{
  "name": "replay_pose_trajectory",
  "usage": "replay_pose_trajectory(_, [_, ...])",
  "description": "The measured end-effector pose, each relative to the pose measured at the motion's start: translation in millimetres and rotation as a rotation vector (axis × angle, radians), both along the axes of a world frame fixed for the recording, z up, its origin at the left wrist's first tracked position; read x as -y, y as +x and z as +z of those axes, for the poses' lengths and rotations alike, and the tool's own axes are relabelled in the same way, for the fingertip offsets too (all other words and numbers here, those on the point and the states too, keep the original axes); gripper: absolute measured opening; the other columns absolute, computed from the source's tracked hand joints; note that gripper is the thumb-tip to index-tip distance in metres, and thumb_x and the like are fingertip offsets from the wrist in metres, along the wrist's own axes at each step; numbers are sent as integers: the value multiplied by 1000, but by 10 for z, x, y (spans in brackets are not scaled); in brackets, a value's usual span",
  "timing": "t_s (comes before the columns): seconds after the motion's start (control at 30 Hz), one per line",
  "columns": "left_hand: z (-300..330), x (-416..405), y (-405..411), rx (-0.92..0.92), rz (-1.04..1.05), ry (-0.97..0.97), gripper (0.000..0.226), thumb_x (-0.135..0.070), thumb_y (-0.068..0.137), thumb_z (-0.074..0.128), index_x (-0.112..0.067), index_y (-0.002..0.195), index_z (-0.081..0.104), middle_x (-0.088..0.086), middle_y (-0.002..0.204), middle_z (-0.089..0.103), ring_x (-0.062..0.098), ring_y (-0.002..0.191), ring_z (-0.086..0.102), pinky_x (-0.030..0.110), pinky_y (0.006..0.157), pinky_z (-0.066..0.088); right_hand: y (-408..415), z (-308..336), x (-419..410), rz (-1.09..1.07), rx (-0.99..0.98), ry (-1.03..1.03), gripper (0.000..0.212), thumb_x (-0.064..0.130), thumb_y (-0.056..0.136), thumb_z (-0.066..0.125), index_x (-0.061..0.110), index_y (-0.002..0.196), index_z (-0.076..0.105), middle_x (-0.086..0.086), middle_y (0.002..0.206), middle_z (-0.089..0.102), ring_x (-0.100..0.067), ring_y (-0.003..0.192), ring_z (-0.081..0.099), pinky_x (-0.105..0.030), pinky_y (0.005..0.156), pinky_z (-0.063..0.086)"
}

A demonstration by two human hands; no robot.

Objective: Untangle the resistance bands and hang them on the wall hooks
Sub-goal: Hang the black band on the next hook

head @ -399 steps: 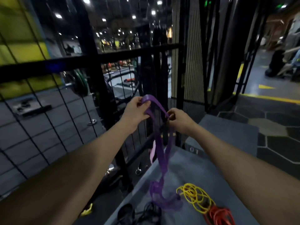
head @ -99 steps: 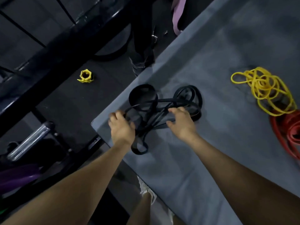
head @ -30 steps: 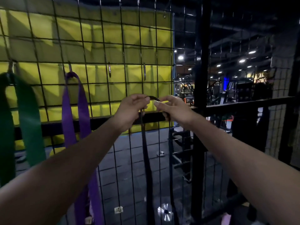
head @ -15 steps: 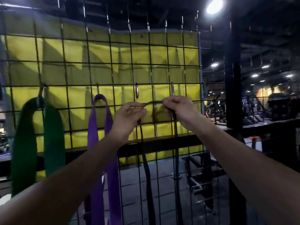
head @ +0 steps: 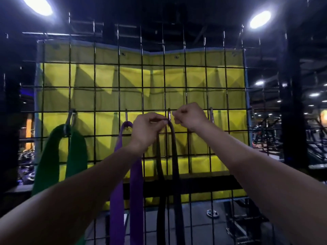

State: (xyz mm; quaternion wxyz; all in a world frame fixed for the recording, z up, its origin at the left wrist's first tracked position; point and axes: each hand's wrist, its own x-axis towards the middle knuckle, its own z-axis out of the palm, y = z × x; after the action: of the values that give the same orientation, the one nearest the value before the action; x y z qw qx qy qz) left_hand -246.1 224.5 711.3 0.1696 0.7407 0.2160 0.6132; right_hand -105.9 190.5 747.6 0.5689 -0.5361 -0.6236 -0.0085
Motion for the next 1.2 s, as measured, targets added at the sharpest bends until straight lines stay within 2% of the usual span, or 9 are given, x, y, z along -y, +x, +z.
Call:
replay_pose_trajectory(0.1, [47,-21,-38,14,27,20,11,-12,83,67,-13,93,72,1,81,70,11,70,61,28,69,52,-105,70,-85,-46,0,-28,23,25,87,64,6,74,67,-9,68,62,-21,65,58,-34,69,49])
replay_pose_trajectory(0.23, [66,-6,-66,-1,39,38,14,-13,83,67,-13,97,72,-1,89,71,11,82,64,22,72,52,-198,86,-186,-98,-89,-60,24,20,83,68,-1,93,69,-16,90,70,-29,84,67,-34,72,54])
replay_pose_trajectory(0.33, [102,-31,-56,27,47,27,13,-13,83,68,-18,94,72,-9,87,68,8,82,64,18,70,50,-182,106,-194,-118,-76,-87,24,19,81,70,0,97,69,-14,97,69,-27,91,66,-27,67,46])
replay_pose_trajectory(0.47, [122,-44,-31,38,30,1,13,-12,82,69,-17,93,72,-6,86,68,9,77,62,20,68,51,-118,185,-186,-99,-88,-164,32,18,78,73,-1,102,65,-18,102,69,-30,97,66,-38,84,55])
replay_pose_trajectory(0.53, [126,-51,-19,38,35,-7,15,-13,82,69,-15,97,72,-4,89,69,9,75,62,20,66,49,-95,221,-183,-44,-130,-211,31,15,76,73,-3,101,65,-19,101,69,-30,94,68,-43,86,56])
replay_pose_trajectory(0.67, [151,-60,-22,38,59,-4,13,-12,80,71,-15,93,72,-9,82,67,7,72,61,15,63,47,-87,211,-134,97,-243,-221,14,7,80,70,-1,89,62,-19,96,68,-29,89,68,-37,81,57])
replay_pose_trajectory(0.77, [165,-42,-18,31,49,-13,12,-12,81,70,-15,92,72,-9,79,66,4,68,59,10,58,45,-82,170,-106,173,-297,-206,8,4,82,67,2,83,60,-14,78,64,-22,70,65,-38,83,56])
replay_pose_trajectory(0.87, [199,-19,17,22,29,-6,13,-11,81,70,-10,93,72,-4,81,66,4,67,59,13,62,47,-74,161,-85,192,-294,-190,12,4,84,65,3,74,58,-14,74,62,-20,66,62,-40,85,56])
replay_pose_trajectory(1.2, [270,-58,6,26,52,28,14,-15,81,70,-8,93,72,8,86,69,14,74,63,26,70,55,-110,105,-114,195,-244,-132,28,7,90,57,9,62,53,-11,65,56,-23,62,56,-36,66,51])
